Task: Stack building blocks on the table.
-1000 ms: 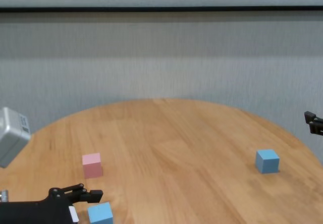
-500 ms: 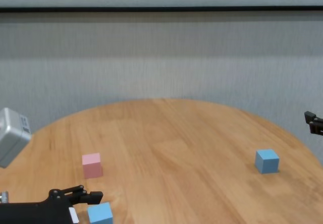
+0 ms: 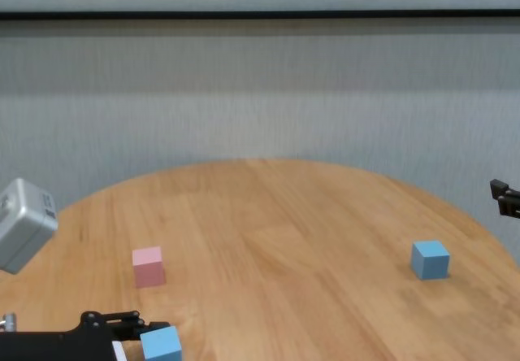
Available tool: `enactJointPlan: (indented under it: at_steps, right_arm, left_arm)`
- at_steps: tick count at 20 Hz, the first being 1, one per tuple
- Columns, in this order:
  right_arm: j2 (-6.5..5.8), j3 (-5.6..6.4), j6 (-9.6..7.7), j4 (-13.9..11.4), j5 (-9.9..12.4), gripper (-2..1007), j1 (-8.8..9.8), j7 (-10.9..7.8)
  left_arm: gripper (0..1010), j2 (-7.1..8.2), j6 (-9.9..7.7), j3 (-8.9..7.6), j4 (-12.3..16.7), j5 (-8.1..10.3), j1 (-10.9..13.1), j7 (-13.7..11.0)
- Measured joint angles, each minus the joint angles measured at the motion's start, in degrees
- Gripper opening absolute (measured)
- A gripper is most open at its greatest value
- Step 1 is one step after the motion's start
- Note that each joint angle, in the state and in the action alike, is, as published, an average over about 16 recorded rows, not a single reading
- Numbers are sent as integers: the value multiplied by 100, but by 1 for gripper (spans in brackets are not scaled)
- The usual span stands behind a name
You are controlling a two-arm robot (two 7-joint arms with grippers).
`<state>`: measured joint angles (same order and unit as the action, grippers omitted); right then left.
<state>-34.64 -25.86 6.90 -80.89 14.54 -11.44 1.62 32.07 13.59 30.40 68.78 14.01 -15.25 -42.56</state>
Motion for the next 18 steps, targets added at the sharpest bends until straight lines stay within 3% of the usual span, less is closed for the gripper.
enactJointPlan:
  at_steps: [11,18]
  right_arm:
    - [0,0,0,0,0,1001,0,0]
    - [0,0,0,0,0,1001,0,0]
  left_arm:
    - [521,4,-14,15,-5,-42,-20,64]
    - [410,-45,-114,-2,131,-102,-67,222]
